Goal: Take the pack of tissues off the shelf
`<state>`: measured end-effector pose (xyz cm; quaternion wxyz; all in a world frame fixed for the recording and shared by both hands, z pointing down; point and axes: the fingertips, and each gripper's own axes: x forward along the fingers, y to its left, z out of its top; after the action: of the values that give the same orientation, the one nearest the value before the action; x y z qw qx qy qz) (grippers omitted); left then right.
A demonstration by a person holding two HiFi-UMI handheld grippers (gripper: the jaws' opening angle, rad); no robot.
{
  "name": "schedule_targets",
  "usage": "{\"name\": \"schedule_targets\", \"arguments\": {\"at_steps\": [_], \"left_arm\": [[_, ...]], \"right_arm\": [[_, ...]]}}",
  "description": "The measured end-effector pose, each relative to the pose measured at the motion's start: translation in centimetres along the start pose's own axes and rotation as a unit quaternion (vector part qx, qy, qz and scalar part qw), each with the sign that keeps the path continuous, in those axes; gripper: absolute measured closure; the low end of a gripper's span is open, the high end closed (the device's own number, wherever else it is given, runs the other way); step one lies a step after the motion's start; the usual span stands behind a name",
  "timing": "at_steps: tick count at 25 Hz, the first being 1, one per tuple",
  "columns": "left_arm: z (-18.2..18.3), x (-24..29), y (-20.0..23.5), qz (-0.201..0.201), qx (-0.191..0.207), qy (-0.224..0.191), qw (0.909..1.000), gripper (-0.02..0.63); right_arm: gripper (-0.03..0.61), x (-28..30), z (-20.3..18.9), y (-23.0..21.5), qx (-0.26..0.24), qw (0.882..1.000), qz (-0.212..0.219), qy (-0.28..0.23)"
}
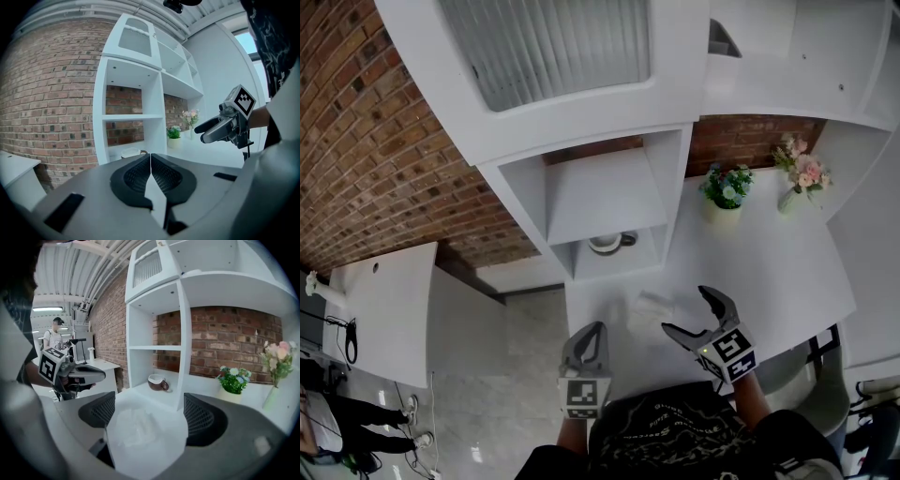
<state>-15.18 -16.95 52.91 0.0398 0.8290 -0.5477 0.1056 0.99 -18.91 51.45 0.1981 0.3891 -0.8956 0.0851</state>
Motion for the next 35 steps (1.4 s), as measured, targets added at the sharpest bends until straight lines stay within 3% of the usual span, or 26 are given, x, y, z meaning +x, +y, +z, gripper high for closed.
{"name": "schedule_targets", "arguments": {"at_steps": [6, 10, 14, 18, 22, 24, 31, 35], "left_arm": [[1.1, 0.0, -0.2, -0.006, 0.002, -0.016, 0.9999, 0.604], [1.3, 0.1, -0.2, -0.008, 0.011, -0.025, 0.9996, 0.604], [1.7, 0.0, -0.3, -0.012, 0.008, -0.024, 0.9996, 0.604], [1.8, 0.1, -0.4, -0.016, 0.009, -0.015, 0.9997, 0.604], [2.2, 0.0, -0.7, -0.021, 0.016, -0.014, 0.9995, 0.604], [2.3, 0.0, -0.8, -0.022, 0.018, -0.013, 0.9995, 0.604], [2.0, -0.3, -0.7, -0.018, 0.016, -0.023, 0.9994, 0.604], [1.8, -0.5, -0.5, -0.013, 0.019, -0.025, 0.9994, 0.604]], "right_arm": [[0.134, -0.8, 1.7, 0.0, -0.008, 1.0, -0.013, -0.023], [0.265, -1.6, 2.9, -0.4, -0.024, 0.998, -0.037, -0.045], [0.284, -1.8, 4.4, 0.0, -0.038, 0.996, -0.043, -0.074], [0.353, -1.6, 4.5, 0.4, -0.084, 0.992, -0.059, -0.068], [0.439, -1.9, 5.3, 0.6, -0.086, 0.989, -0.075, -0.093], [0.448, -1.8, 5.2, 0.7, -0.087, 0.989, -0.074, -0.09], [0.569, -1.7, 4.3, 0.7, -0.113, 0.987, -0.092, -0.068], [0.574, -1.5, 4.1, 1.5, -0.118, 0.987, -0.08, -0.07]]}}
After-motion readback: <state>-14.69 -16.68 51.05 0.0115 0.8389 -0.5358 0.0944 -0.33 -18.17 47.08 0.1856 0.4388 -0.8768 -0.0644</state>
